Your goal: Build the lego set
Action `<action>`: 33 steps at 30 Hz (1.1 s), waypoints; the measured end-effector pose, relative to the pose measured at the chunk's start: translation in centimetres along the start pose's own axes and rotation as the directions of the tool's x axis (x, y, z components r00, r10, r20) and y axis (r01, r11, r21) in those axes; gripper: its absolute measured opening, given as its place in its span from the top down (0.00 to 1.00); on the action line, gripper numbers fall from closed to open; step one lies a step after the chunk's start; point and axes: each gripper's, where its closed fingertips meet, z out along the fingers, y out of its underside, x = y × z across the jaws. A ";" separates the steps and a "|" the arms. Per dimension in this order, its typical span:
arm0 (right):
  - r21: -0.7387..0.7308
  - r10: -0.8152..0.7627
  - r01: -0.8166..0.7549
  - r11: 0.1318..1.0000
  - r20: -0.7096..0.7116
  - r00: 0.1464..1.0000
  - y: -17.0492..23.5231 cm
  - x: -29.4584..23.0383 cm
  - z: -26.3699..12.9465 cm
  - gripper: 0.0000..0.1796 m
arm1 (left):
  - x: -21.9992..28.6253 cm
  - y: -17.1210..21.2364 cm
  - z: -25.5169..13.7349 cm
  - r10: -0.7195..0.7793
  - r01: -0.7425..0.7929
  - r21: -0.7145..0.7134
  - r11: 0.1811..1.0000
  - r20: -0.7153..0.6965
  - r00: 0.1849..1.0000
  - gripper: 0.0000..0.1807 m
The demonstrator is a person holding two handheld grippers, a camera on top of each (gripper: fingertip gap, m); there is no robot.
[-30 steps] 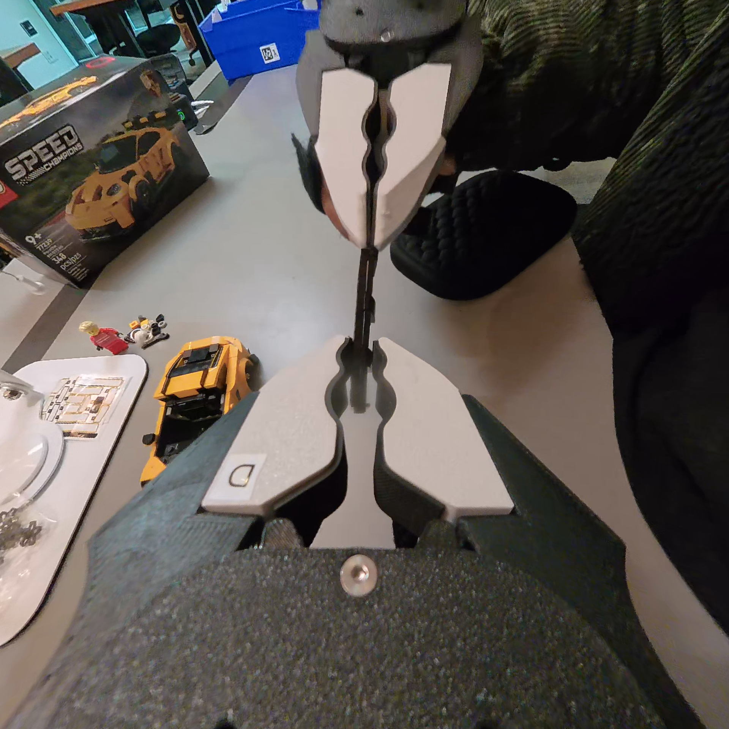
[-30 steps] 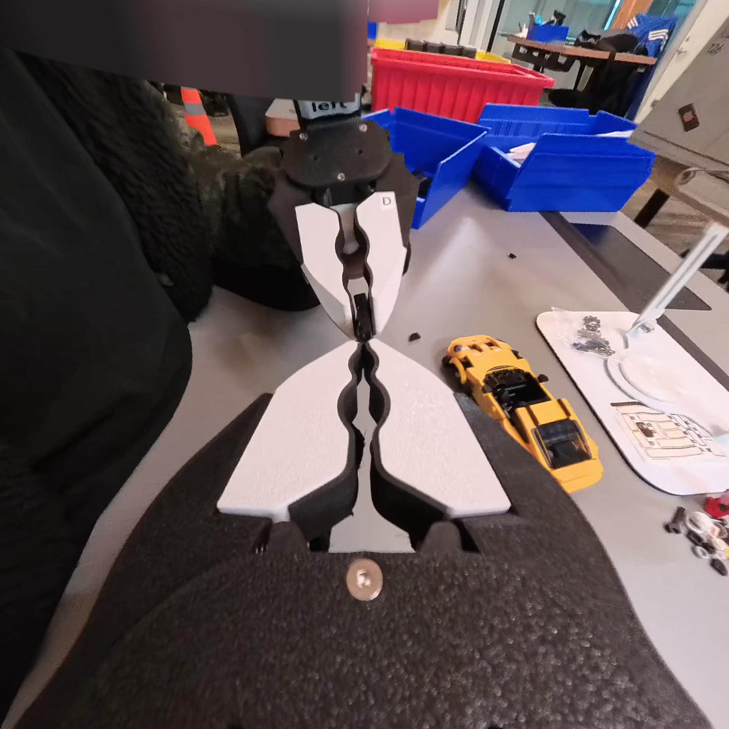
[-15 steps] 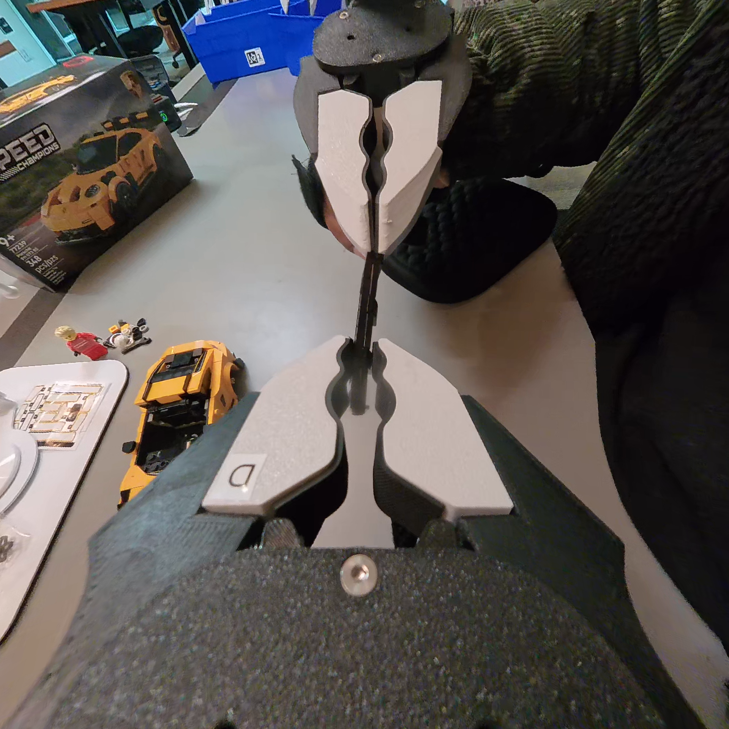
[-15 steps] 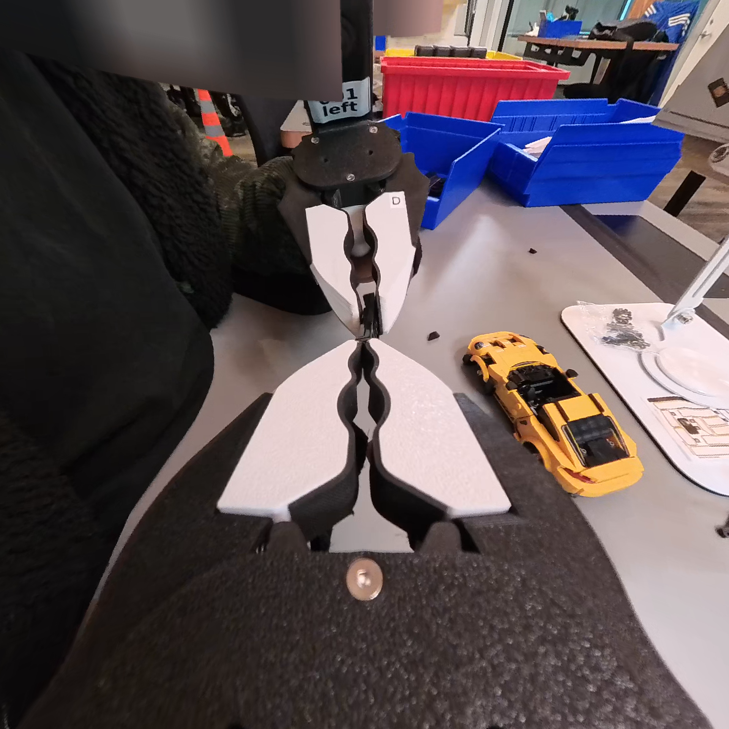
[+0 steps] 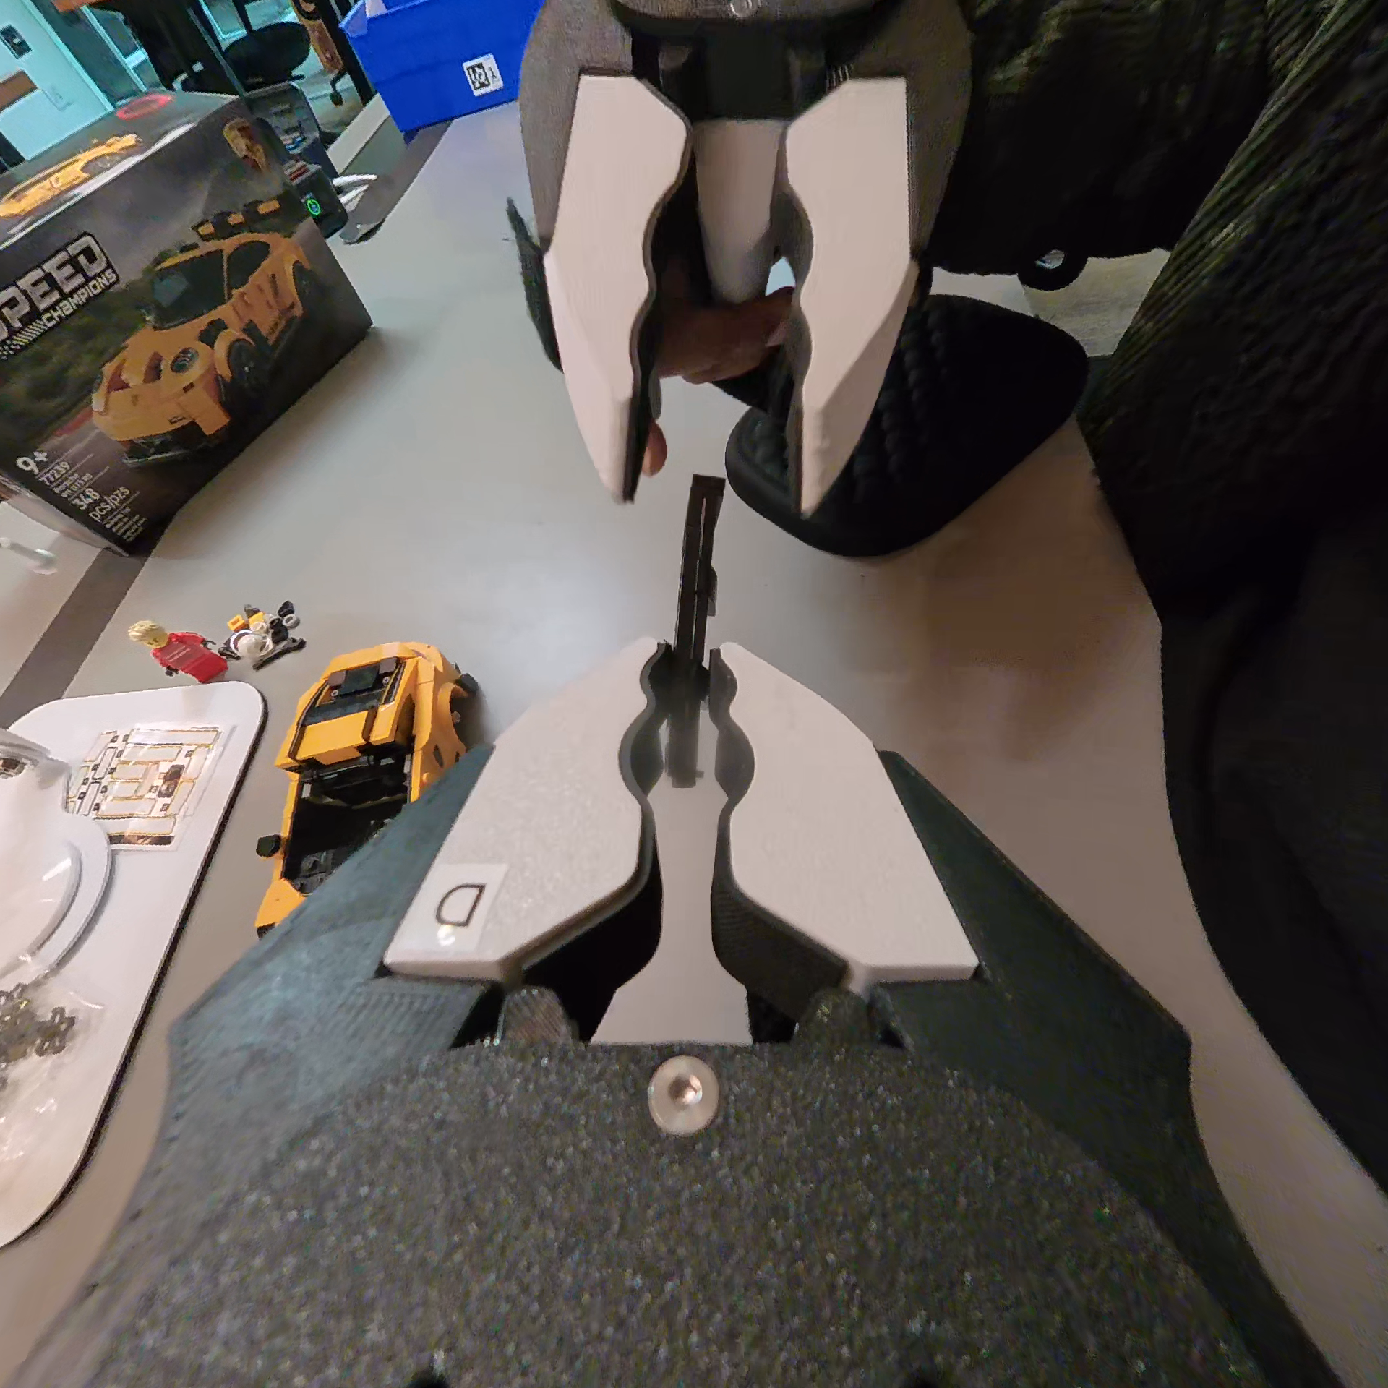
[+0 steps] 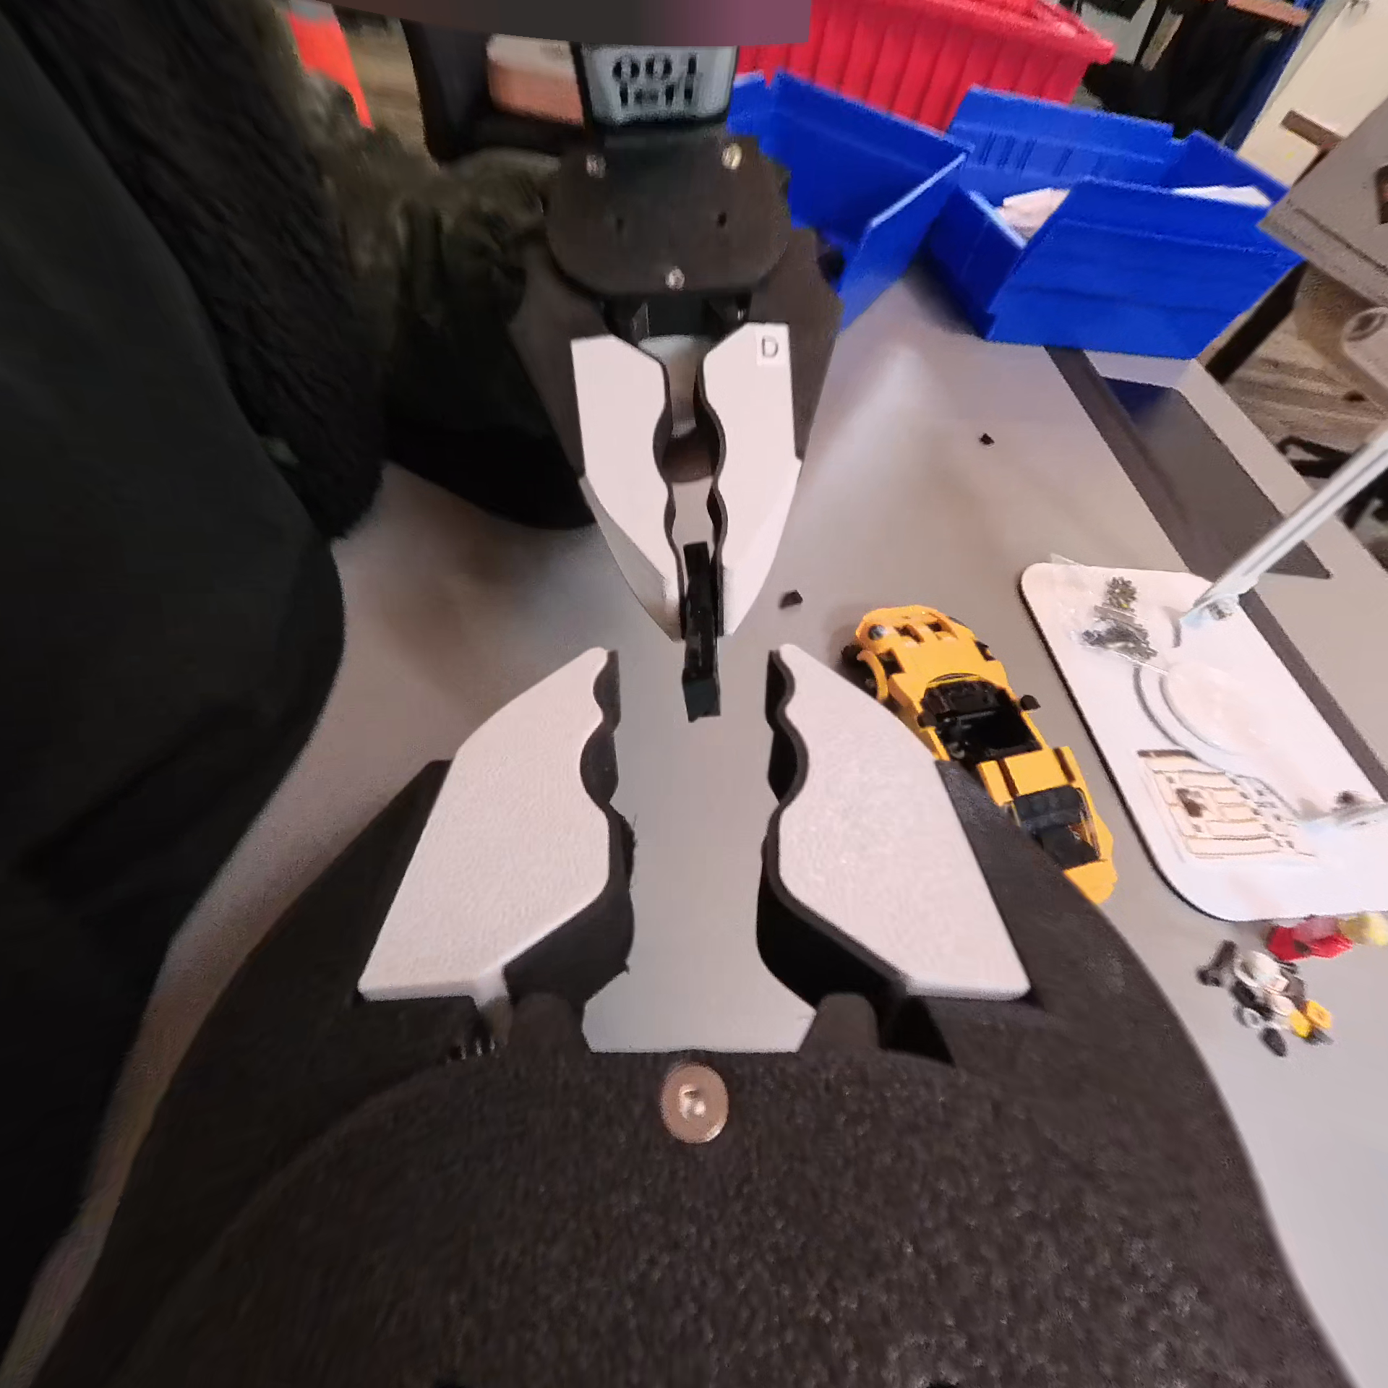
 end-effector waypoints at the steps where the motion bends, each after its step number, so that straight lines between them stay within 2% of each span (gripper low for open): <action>1: -0.030 -0.026 0.025 0.999 -0.014 1.000 0.3 0.0 0.4 0.82 | 0.1 0.1 0.0 0.003 -0.003 -0.007 1.000 -0.001 1.000 0.95; 5: -0.097 -0.089 0.084 0.992 -0.042 0.995 1.0 0.2 1.2 0.95 | 0.2 0.4 0.2 0.007 -0.007 -0.026 1.000 -0.001 1.000 0.95; 18: -0.102 -0.188 0.184 0.978 -0.033 0.982 1.1 -0.4 1.3 0.95 | 0.6 0.6 0.2 -0.028 0.027 -0.030 0.999 -0.046 0.999 0.95; 24: -0.113 -0.152 0.143 0.983 -0.069 0.986 1.2 0.0 1.4 0.96 | 0.3 0.7 0.1 -0.032 0.031 -0.032 0.999 -0.033 0.999 0.95; 27: -0.133 -0.158 0.145 0.980 -0.090 0.983 1.2 0.3 1.3 0.90 | 0.2 0.7 0.1 -0.025 0.024 -0.037 0.999 -0.019 1.000 0.95; 29: -0.143 -0.178 0.162 0.976 -0.105 0.978 1.3 0.4 1.4 0.95 | 0.2 0.7 0.1 -0.026 0.025 -0.038 0.999 -0.016 1.000 0.95; 33: -0.139 -0.192 0.176 0.975 -0.111 0.975 1.3 0.3 1.6 0.96 | 0.0 0.8 0.1 -0.016 0.016 -0.050 0.999 -0.001 1.000 0.95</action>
